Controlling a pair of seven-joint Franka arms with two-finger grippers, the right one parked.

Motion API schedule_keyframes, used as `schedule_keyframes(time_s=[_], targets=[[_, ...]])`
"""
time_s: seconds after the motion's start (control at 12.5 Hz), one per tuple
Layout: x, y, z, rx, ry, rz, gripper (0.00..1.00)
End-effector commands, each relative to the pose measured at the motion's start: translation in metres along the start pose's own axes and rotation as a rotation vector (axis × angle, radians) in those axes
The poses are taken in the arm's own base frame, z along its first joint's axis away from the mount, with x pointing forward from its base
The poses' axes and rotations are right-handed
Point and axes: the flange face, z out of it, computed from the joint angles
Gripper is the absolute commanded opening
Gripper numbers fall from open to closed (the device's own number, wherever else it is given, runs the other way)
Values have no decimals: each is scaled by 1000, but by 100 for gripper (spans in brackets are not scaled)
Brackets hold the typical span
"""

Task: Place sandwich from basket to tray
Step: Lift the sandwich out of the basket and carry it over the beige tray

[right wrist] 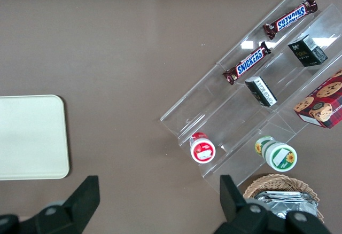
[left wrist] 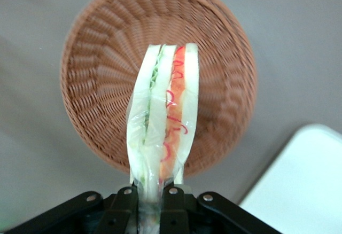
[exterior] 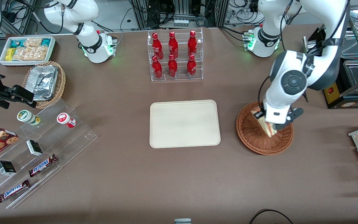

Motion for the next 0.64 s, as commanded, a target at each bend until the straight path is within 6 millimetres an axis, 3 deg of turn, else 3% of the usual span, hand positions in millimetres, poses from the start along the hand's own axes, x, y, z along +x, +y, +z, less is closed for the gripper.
schedule_keyframes(time_s=[0.0, 0.4, 0.48, 0.56], targets=[[-11, 59, -5, 12, -71, 115, 4], [-47, 129, -10, -69, -106, 235, 4], [-73, 153, -7, -56, -83, 277, 4], [-85, 170, -8, -56, -61, 281, 4]])
